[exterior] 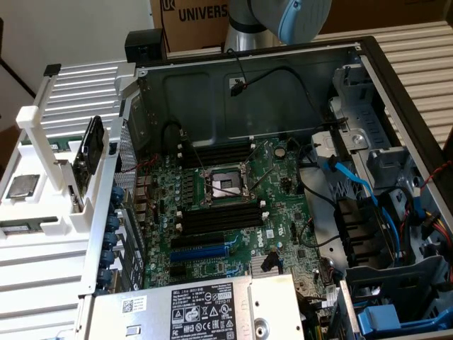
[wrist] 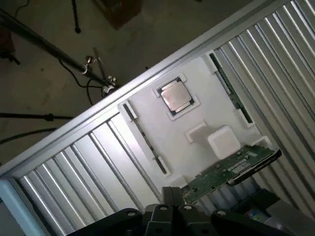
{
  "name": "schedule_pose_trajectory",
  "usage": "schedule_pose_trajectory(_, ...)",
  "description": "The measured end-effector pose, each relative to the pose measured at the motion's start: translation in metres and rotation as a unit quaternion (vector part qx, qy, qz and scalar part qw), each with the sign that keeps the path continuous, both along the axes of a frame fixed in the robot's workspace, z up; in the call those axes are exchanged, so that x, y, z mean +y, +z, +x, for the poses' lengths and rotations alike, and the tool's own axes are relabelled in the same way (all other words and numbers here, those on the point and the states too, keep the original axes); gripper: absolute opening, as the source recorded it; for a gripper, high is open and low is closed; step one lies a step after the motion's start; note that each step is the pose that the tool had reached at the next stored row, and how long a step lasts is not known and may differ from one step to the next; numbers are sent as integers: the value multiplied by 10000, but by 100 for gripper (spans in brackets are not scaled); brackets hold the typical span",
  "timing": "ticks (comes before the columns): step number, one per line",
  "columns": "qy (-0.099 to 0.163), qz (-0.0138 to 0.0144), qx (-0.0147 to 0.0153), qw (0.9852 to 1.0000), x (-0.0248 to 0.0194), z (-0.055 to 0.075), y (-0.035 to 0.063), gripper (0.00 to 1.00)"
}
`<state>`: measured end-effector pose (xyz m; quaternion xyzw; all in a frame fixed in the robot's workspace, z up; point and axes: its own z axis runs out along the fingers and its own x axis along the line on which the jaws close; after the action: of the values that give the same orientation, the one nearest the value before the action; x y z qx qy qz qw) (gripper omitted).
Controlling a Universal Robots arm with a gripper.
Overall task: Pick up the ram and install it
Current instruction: 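Pick up the ram and move it above insertion slot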
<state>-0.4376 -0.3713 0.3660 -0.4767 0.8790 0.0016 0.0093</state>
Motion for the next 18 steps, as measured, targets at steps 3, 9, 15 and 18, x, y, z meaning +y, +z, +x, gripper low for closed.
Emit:
schedule_pose_trajectory(3, 729, 0, 0, 9973, 0, 0, -28, 10)
schedule_pose_trajectory(9, 1363, 0, -4, 9907, 0, 0, -77, 10)
schedule_pose_trajectory(15, 1827, 1, -5, 9832, -1, -10, -150, 10)
schedule_pose_trajectory(18, 1827, 1, -6, 9832, -1, -12, -151, 10)
